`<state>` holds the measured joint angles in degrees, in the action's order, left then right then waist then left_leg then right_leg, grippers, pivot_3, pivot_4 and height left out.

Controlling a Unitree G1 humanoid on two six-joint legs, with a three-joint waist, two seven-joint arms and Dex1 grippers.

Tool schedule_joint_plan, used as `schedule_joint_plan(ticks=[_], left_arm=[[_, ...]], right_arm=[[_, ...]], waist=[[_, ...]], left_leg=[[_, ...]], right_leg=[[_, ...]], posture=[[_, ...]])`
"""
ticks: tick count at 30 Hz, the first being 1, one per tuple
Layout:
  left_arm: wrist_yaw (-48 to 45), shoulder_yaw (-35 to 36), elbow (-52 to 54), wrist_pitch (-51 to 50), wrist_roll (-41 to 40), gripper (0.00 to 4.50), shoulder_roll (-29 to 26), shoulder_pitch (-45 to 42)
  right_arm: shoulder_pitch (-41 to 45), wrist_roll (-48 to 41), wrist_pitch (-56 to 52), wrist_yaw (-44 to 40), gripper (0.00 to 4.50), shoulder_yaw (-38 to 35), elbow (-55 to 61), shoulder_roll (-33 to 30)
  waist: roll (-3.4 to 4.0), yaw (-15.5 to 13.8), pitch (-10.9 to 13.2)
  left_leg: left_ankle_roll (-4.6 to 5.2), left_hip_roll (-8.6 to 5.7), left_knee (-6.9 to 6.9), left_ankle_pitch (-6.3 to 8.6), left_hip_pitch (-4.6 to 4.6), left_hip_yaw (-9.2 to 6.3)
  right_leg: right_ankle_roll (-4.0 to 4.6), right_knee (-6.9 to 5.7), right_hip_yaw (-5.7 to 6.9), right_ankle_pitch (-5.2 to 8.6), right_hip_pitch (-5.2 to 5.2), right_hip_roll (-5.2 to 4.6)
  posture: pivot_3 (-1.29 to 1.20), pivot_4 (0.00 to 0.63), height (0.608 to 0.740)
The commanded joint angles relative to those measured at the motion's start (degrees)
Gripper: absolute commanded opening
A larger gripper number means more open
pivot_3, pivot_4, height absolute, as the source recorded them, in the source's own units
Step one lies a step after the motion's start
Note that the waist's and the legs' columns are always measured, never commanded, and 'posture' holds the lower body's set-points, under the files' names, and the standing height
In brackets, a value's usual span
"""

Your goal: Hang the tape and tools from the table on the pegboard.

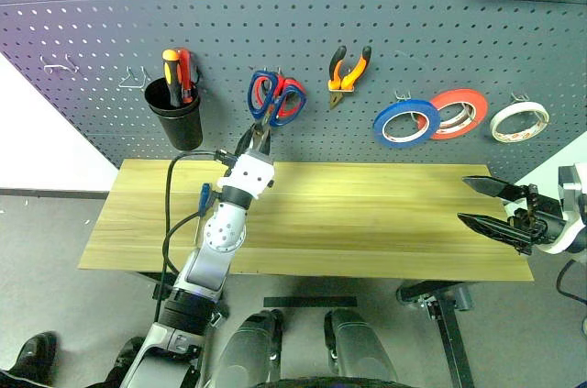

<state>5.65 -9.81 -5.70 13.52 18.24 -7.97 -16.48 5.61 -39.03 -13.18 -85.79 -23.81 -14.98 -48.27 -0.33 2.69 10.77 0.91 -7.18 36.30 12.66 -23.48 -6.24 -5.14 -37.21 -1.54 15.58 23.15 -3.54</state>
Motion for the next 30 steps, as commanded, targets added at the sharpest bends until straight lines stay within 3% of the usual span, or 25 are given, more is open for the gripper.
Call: schedule_joint_plan(ticks=[1,18,30], left_arm=[[-1.00,1.14,-0.90,-0.88,-1.97,0.85,0.84,-1.73],[-0.24,1.26,-12.33,-0.70,-2.92,0.85,3.86,-8.72],[2.56,2.19,-25.87,0.12,-2.96,0.85,5.09,-17.37]], right_arm=[[0.40,-0.63,1.23,0.62,4.50,-2.12,1.48,0.13],[-1.78,-2.54,1.15,1.86,4.50,-3.40,4.77,1.14],[-6.57,-8.32,-1.75,-0.11,4.50,-4.85,14.16,3.11]], waist=[[0.00,0.02,0.00],[0.00,1.33,-0.01],[-0.01,1.43,-0.01]], left_leg=[[0.00,0.00,0.01,0.00,0.00,0.00],[0.01,-0.01,0.09,0.00,0.00,0.01],[0.08,-0.02,0.31,0.05,0.00,0.02]], right_leg=[[0.00,-0.01,0.00,0.00,0.00,0.00],[-0.03,-0.05,0.01,-0.02,-0.03,0.01],[-0.10,-0.12,0.03,-0.05,-0.10,0.01]], posture=[[-0.23,0.145,0.740],[-0.25,0.150,0.740],[-0.27,0.151,0.740]])
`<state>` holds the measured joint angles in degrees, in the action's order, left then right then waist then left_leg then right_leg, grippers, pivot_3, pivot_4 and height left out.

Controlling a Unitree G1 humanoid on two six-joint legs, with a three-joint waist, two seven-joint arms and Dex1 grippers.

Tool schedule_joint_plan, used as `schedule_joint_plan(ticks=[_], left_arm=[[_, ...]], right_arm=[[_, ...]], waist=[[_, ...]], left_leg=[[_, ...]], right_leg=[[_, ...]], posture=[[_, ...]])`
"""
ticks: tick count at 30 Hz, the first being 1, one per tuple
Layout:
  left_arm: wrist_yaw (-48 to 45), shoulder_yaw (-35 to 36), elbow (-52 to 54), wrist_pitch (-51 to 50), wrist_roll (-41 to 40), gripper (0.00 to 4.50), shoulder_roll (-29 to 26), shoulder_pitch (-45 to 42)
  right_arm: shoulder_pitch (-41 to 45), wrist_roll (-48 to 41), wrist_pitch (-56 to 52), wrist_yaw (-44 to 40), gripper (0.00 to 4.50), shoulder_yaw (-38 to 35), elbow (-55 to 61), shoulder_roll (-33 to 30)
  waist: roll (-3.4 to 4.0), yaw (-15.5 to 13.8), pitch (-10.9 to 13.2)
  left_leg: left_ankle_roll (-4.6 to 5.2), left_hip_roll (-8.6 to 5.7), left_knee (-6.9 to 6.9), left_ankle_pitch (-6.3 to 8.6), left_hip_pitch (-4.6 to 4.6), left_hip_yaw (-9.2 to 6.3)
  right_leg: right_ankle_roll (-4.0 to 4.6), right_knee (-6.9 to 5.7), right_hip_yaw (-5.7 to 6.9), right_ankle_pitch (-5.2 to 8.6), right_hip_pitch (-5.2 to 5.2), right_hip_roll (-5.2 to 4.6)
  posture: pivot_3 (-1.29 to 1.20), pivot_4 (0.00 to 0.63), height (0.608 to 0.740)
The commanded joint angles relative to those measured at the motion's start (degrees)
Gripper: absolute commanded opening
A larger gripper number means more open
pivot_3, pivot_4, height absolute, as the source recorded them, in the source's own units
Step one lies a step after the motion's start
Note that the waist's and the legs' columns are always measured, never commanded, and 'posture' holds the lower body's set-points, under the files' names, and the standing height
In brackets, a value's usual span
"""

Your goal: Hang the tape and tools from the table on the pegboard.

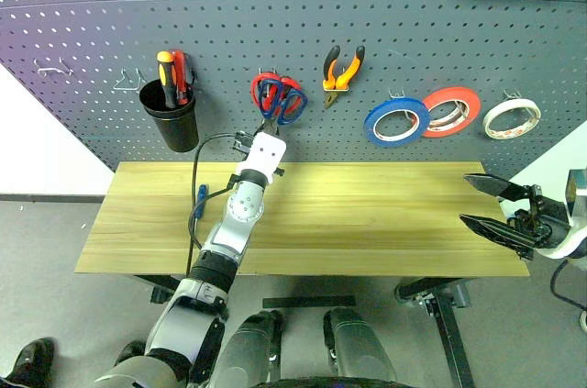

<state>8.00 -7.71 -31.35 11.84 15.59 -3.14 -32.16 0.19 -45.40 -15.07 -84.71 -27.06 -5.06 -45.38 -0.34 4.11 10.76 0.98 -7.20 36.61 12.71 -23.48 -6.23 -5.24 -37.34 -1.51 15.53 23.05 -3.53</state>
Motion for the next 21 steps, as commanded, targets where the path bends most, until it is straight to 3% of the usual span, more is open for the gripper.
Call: schedule_joint_plan(ticks=[1,13,21], left_arm=[[0.62,-0.10,-0.66,2.14,0.07,0.85,0.24,-1.87],[-0.25,0.44,-5.15,1.66,-1.16,0.85,0.23,-4.11],[2.73,-0.07,-5.30,2.76,0.24,3.63,0.55,-4.46]], right_arm=[[-1.37,-2.16,0.23,-1.07,4.50,-1.68,4.75,0.54],[-0.88,-2.15,0.79,0.02,4.50,-2.92,4.56,0.64],[0.31,-1.09,1.67,0.77,4.50,-2.67,3.79,0.61]], waist=[[0.00,0.02,0.00],[0.00,0.01,0.00],[0.01,0.23,-0.01]], left_leg=[[0.00,0.00,0.01,0.00,0.00,0.00],[-0.01,-0.01,0.44,0.19,0.00,-0.01],[0.00,-0.01,0.43,0.19,0.00,0.00]], right_leg=[[0.00,0.00,0.00,0.00,0.00,0.00],[-0.19,0.02,0.01,-0.11,-0.23,0.00],[-0.19,0.01,0.00,-0.11,-0.21,0.01]], posture=[[-0.27,0.151,0.740],[-0.28,0.153,0.740],[-0.27,0.144,0.740]])
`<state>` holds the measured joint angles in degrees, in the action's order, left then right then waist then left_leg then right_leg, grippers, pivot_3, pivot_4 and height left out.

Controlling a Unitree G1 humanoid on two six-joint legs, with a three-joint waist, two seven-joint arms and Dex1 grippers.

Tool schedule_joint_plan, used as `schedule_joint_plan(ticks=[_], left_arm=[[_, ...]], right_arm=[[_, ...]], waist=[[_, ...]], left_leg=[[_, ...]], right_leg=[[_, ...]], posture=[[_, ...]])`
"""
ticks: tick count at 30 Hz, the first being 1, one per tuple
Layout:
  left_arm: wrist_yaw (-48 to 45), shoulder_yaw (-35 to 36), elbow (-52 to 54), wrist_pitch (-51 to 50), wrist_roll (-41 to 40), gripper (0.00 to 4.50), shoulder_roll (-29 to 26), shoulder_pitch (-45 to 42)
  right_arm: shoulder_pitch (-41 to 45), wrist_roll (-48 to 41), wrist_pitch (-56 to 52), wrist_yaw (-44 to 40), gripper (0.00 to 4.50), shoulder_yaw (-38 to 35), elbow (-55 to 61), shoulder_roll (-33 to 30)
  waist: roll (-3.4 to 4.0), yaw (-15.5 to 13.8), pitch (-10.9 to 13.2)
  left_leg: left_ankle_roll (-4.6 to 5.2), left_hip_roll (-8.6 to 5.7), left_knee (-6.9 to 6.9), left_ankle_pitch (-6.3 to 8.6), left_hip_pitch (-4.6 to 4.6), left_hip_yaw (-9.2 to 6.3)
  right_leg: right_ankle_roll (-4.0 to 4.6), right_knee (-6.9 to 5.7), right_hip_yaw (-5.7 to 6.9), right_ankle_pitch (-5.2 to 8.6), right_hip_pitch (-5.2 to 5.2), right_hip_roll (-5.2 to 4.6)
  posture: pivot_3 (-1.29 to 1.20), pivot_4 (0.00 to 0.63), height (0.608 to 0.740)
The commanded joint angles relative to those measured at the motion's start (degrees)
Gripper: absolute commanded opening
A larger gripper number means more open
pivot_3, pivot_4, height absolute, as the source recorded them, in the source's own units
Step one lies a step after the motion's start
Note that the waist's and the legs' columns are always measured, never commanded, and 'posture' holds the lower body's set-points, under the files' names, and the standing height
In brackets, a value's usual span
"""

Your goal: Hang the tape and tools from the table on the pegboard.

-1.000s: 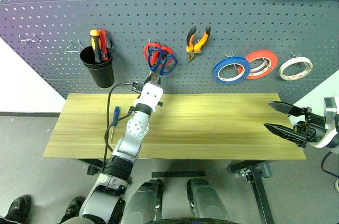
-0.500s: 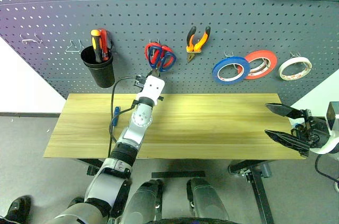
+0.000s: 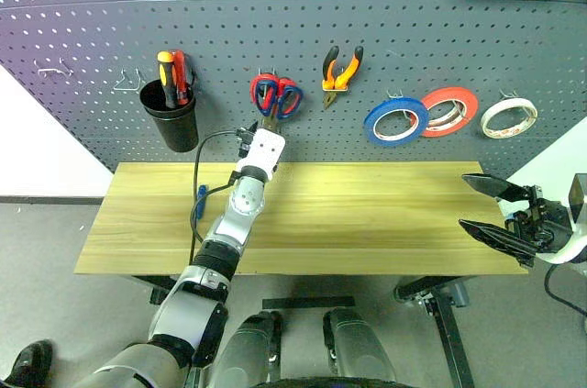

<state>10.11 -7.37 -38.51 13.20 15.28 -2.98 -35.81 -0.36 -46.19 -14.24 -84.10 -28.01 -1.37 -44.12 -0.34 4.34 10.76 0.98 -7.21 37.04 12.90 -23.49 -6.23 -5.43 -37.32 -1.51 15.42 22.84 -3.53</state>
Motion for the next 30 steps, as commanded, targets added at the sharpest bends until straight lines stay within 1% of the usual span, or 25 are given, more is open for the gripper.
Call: schedule_joint_plan(ticks=[1,2,3,8,14,20,23,26,30], left_arm=[[1.26,-0.63,2.40,1.52,1.04,3.99,0.40,-0.53],[2.13,-1.09,3.10,1.79,2.04,4.32,0.22,-0.04],[2.82,-1.44,3.49,2.07,2.81,4.46,0.07,0.26],[1.93,-1.95,7.47,3.63,3.41,4.46,-1.27,4.49],[0.81,-1.57,14.44,3.11,4.01,4.46,-3.42,10.25],[-0.40,0.40,19.28,-0.56,3.06,4.46,-5.12,15.77],[-0.65,1.40,20.07,-2.78,2.64,4.46,-5.85,17.50],[-1.34,1.88,17.66,-3.69,2.21,4.46,-7.15,18.61],[-2.75,4.69,14.62,-9.63,-1.25,4.46,-6.72,18.64]], right_arm=[[0.99,-0.19,0.96,0.15,4.50,-1.69,-0.13,-0.63],[1.07,-0.11,0.97,0.17,4.50,-1.62,-0.26,-0.60],[1.17,-0.02,1.00,0.17,4.50,-1.55,-0.40,-0.55],[1.81,-0.18,0.98,0.13,4.50,-1.50,-0.61,-0.39],[2.15,-1.43,-0.22,-1.20,4.50,-0.66,0.65,-0.10],[3.88,-1.68,-1.48,-2.26,4.50,1.43,0.91,0.11],[4.77,-0.90,-1.41,-2.82,4.50,2.17,0.31,-0.04],[5.59,0.24,-0.90,-3.54,4.50,3.97,0.08,0.04],[7.45,2.45,0.79,-3.05,4.50,5.70,-1.59,0.59]], waist=[[0.01,-0.05,0.00],[0.00,-0.07,0.00],[0.00,-0.08,0.00],[0.06,0.02,-0.04],[0.20,-0.11,-0.13],[0.42,-0.17,-0.33],[0.51,-0.19,-0.39],[0.52,-0.31,-0.40],[0.52,-0.36,-0.40]], left_leg=[[0.00,0.00,0.00,0.00,0.00,0.00],[0.00,0.00,0.00,0.00,0.00,0.00],[0.00,0.00,0.01,0.00,0.00,0.00],[0.00,0.00,0.00,0.00,0.00,0.00],[0.00,0.00,0.00,0.00,0.00,0.00],[0.00,0.00,0.01,0.00,0.00,0.00],[0.01,0.01,0.00,0.00,0.01,-0.01],[0.01,0.01,0.02,0.00,0.01,0.00],[0.02,0.01,0.03,0.00,0.01,0.00]], right_leg=[[0.00,0.00,0.00,0.00,0.00,0.00],[0.00,0.00,0.00,0.00,-0.01,0.00],[0.00,0.00,0.00,0.00,-0.01,0.00],[0.00,0.00,-0.01,0.00,0.00,0.00],[0.00,-0.01,-0.02,0.00,0.01,0.00],[0.00,0.00,-0.02,-0.01,0.00,0.00],[0.01,-0.03,-0.02,-0.01,0.02,0.01],[0.01,-0.02,-0.02,-0.01,0.00,0.00],[0.01,-0.01,-0.02,-0.01,-0.01,0.00]], posture=[[-0.27,0.142,0.740],[-0.27,0.142,0.740],[-0.27,0.143,0.740],[-0.27,0.139,0.740],[-0.26,0.134,0.740],[-0.24,0.133,0.740],[-0.23,0.138,0.740],[-0.22,0.141,0.740],[-0.21,0.144,0.740]])
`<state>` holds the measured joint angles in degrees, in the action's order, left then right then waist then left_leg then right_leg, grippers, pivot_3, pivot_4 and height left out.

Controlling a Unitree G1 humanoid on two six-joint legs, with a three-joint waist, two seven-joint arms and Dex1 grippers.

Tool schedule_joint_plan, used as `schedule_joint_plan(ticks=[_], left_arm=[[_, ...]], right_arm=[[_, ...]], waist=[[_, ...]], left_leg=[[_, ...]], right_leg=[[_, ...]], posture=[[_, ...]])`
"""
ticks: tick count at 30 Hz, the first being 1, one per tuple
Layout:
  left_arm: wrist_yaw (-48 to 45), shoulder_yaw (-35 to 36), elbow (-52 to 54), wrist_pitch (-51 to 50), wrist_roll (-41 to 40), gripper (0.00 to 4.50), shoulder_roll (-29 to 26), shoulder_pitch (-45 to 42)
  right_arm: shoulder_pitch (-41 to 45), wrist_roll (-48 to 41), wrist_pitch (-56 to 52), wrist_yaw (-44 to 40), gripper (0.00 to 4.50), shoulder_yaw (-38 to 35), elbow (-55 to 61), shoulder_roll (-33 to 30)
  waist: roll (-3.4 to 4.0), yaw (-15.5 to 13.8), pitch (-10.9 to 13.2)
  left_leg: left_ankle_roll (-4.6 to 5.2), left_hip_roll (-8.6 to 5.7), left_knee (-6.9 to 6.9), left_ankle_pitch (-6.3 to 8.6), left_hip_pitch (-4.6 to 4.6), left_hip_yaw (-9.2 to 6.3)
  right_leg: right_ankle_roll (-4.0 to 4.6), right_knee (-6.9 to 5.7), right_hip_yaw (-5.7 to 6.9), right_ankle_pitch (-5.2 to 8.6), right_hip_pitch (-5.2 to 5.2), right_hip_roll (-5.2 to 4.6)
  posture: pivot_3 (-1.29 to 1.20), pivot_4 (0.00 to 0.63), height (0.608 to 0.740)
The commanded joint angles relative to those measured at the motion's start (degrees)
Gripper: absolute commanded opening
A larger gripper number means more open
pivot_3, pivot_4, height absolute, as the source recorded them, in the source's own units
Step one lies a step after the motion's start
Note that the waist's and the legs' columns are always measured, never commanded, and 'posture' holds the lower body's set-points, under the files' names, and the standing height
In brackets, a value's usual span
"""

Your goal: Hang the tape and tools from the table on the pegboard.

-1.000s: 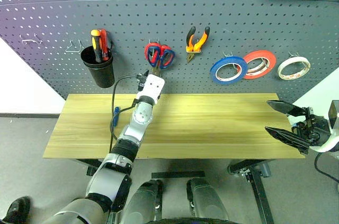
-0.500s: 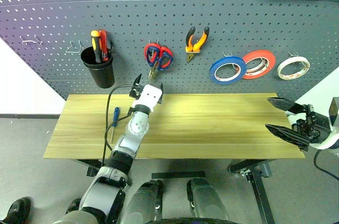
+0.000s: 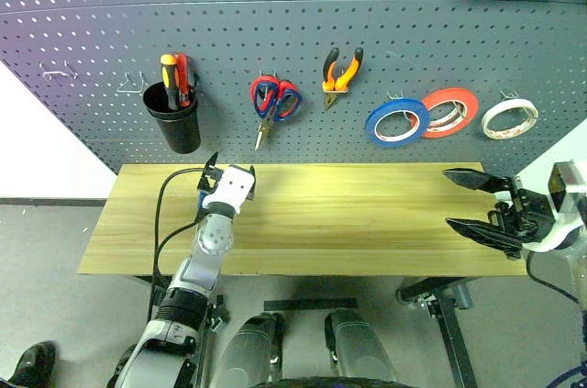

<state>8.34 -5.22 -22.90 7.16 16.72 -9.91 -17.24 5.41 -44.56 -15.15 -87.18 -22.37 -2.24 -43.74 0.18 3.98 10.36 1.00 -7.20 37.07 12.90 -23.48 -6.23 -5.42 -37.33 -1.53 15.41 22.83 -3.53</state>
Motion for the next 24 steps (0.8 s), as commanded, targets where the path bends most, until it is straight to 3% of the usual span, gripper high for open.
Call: schedule_joint_plan(ticks=[1,13,24], left_arm=[[-1.17,2.93,-1.26,-4.51,-3.15,4.46,0.29,0.05],[-0.58,11.49,-1.49,-26.78,-9.74,4.46,-0.42,-2.56],[-5.82,11.81,-5.40,-31.82,-12.28,4.46,-3.63,-7.04]], right_arm=[[2.03,0.96,1.89,0.09,4.50,0.18,-1.04,0.26],[3.21,2.57,2.31,0.12,4.50,1.67,-2.11,-0.11],[1.66,2.70,0.91,0.39,4.50,1.11,-0.68,-1.12]], waist=[[0.00,0.00,0.00],[-0.03,-0.04,0.02],[-0.15,-0.17,0.13]], left_leg=[[0.00,0.00,0.00,0.00,0.00,0.00],[0.00,0.00,-0.02,0.01,0.00,-0.02],[0.01,0.00,-0.06,0.03,-0.01,-0.02]], right_leg=[[0.00,0.00,0.00,0.00,0.00,0.00],[0.00,-0.01,0.00,0.00,0.02,0.00],[0.01,0.04,-0.04,0.00,0.02,-0.02]], posture=[[-0.21,0.145,0.740],[-0.18,0.170,0.740],[-0.18,0.207,0.740]])
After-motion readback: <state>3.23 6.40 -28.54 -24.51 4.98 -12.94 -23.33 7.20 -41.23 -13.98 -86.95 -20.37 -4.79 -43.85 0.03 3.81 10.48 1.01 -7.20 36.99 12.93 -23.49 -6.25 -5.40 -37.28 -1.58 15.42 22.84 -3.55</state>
